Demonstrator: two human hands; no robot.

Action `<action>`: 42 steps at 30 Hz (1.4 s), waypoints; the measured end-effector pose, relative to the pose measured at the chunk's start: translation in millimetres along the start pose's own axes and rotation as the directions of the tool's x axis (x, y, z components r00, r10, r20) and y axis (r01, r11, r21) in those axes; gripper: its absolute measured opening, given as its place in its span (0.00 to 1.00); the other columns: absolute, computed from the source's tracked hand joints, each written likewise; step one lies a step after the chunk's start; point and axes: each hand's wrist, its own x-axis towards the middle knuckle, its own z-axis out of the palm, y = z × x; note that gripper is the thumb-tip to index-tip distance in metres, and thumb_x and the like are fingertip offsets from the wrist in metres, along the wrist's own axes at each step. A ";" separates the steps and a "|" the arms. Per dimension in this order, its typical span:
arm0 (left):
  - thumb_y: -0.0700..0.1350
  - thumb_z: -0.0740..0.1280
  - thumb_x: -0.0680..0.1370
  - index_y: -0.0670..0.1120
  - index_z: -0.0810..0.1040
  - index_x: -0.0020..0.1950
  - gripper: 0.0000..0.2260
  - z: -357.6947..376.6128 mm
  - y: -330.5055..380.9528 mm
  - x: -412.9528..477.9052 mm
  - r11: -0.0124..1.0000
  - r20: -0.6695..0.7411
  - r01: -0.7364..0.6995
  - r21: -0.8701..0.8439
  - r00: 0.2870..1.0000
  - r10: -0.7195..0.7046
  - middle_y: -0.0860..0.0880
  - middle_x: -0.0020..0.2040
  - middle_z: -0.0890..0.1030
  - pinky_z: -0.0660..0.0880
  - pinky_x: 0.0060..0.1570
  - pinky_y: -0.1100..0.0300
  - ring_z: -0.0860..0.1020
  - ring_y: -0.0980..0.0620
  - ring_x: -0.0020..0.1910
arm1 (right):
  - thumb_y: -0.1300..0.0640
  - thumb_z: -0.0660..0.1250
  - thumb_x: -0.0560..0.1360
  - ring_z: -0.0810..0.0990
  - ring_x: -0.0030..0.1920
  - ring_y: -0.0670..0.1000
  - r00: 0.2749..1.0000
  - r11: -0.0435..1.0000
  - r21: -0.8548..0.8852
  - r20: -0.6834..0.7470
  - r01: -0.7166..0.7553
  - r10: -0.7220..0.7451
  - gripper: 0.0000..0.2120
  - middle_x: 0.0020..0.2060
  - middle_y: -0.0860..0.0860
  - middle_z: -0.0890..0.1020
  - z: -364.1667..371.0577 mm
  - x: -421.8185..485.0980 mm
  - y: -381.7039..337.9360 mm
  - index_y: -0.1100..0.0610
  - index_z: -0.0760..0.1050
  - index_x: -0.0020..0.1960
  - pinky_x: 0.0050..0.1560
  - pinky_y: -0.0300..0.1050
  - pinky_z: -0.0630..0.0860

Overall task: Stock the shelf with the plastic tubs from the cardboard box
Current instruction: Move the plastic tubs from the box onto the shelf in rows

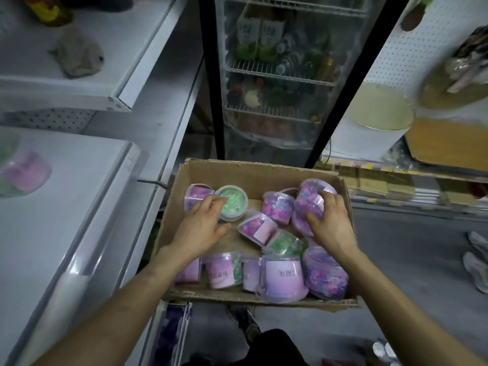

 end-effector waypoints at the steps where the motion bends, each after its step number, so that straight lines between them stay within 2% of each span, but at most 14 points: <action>1: 0.54 0.71 0.78 0.49 0.66 0.78 0.31 4.0 3.3 5.1 1.000 0.014 -0.009 0.008 1.000 0.008 0.49 0.74 0.69 0.73 0.67 0.44 0.71 0.44 0.71 | 0.56 0.73 0.76 0.74 0.66 0.67 0.999 0.999 0.021 -0.020 -0.045 0.045 0.31 0.68 0.63 0.71 1.1 1.4 4.2 0.62 0.67 0.75 0.65 0.58 0.73; 6: 0.54 0.69 0.79 0.49 0.66 0.78 0.29 17.6 19.9 25.0 0.998 0.062 -0.008 0.061 0.998 0.004 0.49 0.74 0.69 0.74 0.64 0.46 0.71 0.44 0.70 | 0.49 0.76 0.76 0.77 0.62 0.72 0.980 0.979 0.051 -0.010 -0.196 0.196 0.40 0.71 0.66 0.66 8.6 16.4 6.7 0.64 0.61 0.78 0.59 0.58 0.76; 10: 0.55 0.68 0.80 0.49 0.66 0.78 0.28 21.5 18.8 35.1 0.998 0.100 0.000 0.071 0.995 -0.007 0.49 0.74 0.68 0.74 0.65 0.45 0.72 0.45 0.70 | 0.42 0.75 0.76 0.78 0.61 0.72 0.975 0.975 0.024 -0.017 -0.222 0.222 0.48 0.74 0.65 0.63 16.1 34.6 4.2 0.65 0.54 0.82 0.58 0.58 0.78; 15: 0.55 0.68 0.80 0.51 0.65 0.79 0.29 20.0 9.3 40.3 0.997 0.116 0.039 0.067 0.992 -0.047 0.50 0.75 0.67 0.75 0.65 0.44 0.71 0.46 0.71 | 0.44 0.77 0.75 0.79 0.61 0.72 0.980 0.980 -0.016 0.034 -0.198 0.198 0.50 0.79 0.60 0.56 24.4 52.0 3.8 0.55 0.50 0.83 0.58 0.62 0.78; 18: 0.55 0.69 0.80 0.50 0.65 0.79 0.29 19.3 4.1 38.7 0.997 0.112 0.055 0.060 0.992 -0.062 0.50 0.74 0.68 0.75 0.65 0.43 0.71 0.45 0.71 | 0.46 0.78 0.73 0.80 0.60 0.71 0.988 0.987 -0.072 0.056 -0.141 0.145 0.50 0.81 0.58 0.54 28.9 54.4 5.7 0.52 0.51 0.83 0.55 0.60 0.79; 22: 0.55 0.68 0.80 0.50 0.65 0.79 0.29 21.2 -0.1 35.1 0.996 0.110 0.076 0.044 0.991 -0.081 0.49 0.76 0.67 0.74 0.67 0.44 0.70 0.45 0.72 | 0.53 0.76 0.73 0.83 0.48 0.72 0.999 0.992 -0.119 -0.017 -0.029 0.027 0.40 0.75 0.60 0.63 30.8 53.6 9.3 0.53 0.59 0.78 0.45 0.61 0.80; 24: 0.55 0.68 0.80 0.50 0.65 0.79 0.29 21.9 0.7 34.1 0.996 0.095 0.079 0.028 0.992 -0.082 0.49 0.76 0.67 0.74 0.66 0.45 0.70 0.45 0.72 | 0.55 0.75 0.74 0.82 0.46 0.71 0.999 0.993 -0.114 -0.042 0.009 -0.014 0.36 0.72 0.59 0.66 28.5 51.5 9.9 0.52 0.60 0.75 0.43 0.62 0.81; 27: 0.55 0.68 0.81 0.49 0.66 0.79 0.28 22.7 5.9 32.6 0.997 0.073 0.073 -0.021 0.995 -0.071 0.50 0.75 0.68 0.73 0.65 0.47 0.70 0.45 0.72 | 0.54 0.77 0.73 0.82 0.48 0.69 0.996 0.994 -0.083 -0.043 0.075 -0.079 0.37 0.70 0.57 0.65 24.6 44.6 8.3 0.51 0.61 0.75 0.45 0.63 0.81; 30: 0.56 0.67 0.81 0.48 0.66 0.79 0.28 20.4 16.6 33.7 0.986 0.040 0.056 -0.160 0.998 -0.050 0.49 0.75 0.68 0.72 0.68 0.47 0.69 0.45 0.73 | 0.52 0.79 0.70 0.81 0.53 0.66 0.989 0.990 -0.024 -0.036 0.142 -0.143 0.40 0.71 0.54 0.64 24.7 35.3 -3.5 0.51 0.62 0.75 0.47 0.62 0.82; 33: 0.62 0.66 0.81 0.49 0.61 0.82 0.33 12.4 32.4 39.5 0.961 0.040 0.073 -0.268 0.997 -0.065 0.48 0.79 0.66 0.68 0.72 0.47 0.66 0.47 0.77 | 0.51 0.80 0.69 0.80 0.58 0.61 0.967 0.968 -0.002 -0.042 0.250 -0.250 0.42 0.71 0.52 0.65 29.6 24.3 -20.6 0.52 0.62 0.76 0.49 0.59 0.83; 37: 0.71 0.66 0.75 0.51 0.52 0.84 0.45 -3.4 56.4 47.2 0.859 0.121 0.213 -0.465 0.977 -0.176 0.48 0.80 0.65 0.69 0.73 0.45 0.68 0.48 0.76 | 0.58 0.79 0.69 0.79 0.61 0.62 0.915 0.915 0.014 -0.033 0.403 -0.403 0.42 0.75 0.55 0.64 40.2 5.6 -41.3 0.53 0.63 0.77 0.45 0.56 0.83; 42: 0.70 0.68 0.74 0.47 0.52 0.84 0.48 -19.0 64.2 47.5 0.815 0.167 0.310 -0.490 0.951 -0.261 0.47 0.81 0.65 0.68 0.72 0.49 0.66 0.45 0.78 | 0.62 0.77 0.67 0.78 0.61 0.61 0.889 0.889 0.000 -0.010 0.458 -0.458 0.44 0.77 0.54 0.61 49.6 -7.6 -57.3 0.50 0.61 0.77 0.36 0.54 0.82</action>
